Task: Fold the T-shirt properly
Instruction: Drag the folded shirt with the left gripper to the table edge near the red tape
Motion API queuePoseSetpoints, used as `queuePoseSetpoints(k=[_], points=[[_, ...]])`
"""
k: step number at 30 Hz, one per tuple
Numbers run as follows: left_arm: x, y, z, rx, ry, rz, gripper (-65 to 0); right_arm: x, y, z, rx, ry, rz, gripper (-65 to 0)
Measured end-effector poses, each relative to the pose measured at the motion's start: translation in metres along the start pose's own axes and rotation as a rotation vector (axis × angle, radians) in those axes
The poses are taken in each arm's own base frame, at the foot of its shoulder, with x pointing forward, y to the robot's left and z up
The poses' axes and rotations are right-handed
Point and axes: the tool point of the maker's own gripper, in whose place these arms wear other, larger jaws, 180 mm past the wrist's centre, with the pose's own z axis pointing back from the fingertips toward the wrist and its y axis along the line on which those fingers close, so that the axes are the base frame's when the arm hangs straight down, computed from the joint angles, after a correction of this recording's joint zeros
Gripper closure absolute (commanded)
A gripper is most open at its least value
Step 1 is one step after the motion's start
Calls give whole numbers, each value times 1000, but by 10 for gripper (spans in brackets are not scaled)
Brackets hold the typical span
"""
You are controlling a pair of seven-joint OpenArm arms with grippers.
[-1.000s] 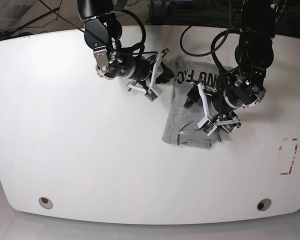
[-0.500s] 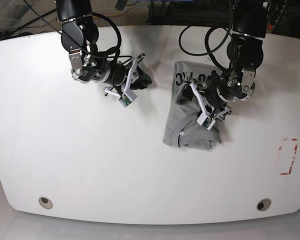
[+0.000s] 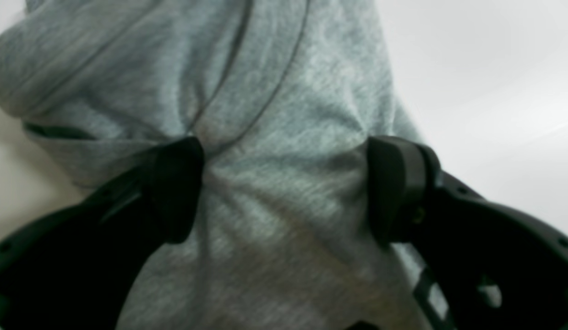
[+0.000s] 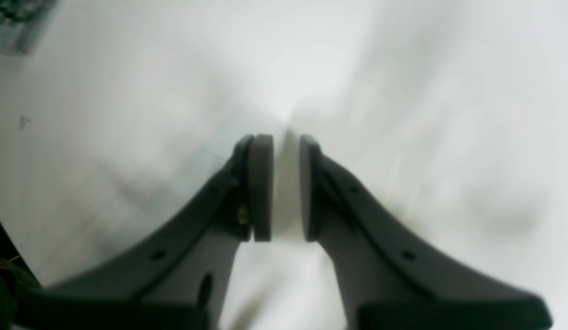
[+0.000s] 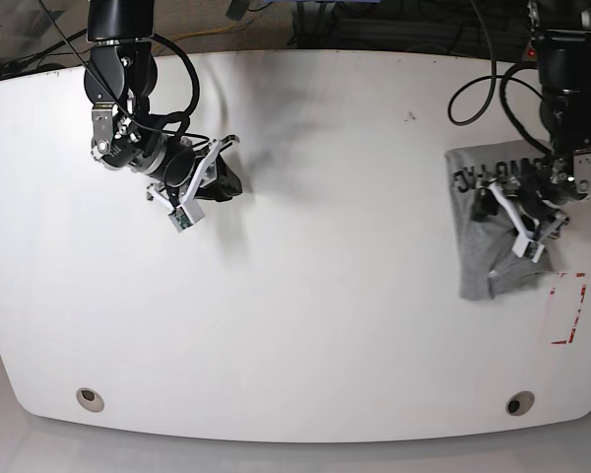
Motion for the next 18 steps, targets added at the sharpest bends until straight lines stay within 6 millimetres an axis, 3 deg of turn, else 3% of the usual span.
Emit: queuePoseSetpoints(k=[13,18], points=[[-55,107,50,103,116,-91,-507,0,4,0,5,1,7,-87],[-60,131,66,152,150,-141,-507,3,11,3,12,-14,23,-87]])
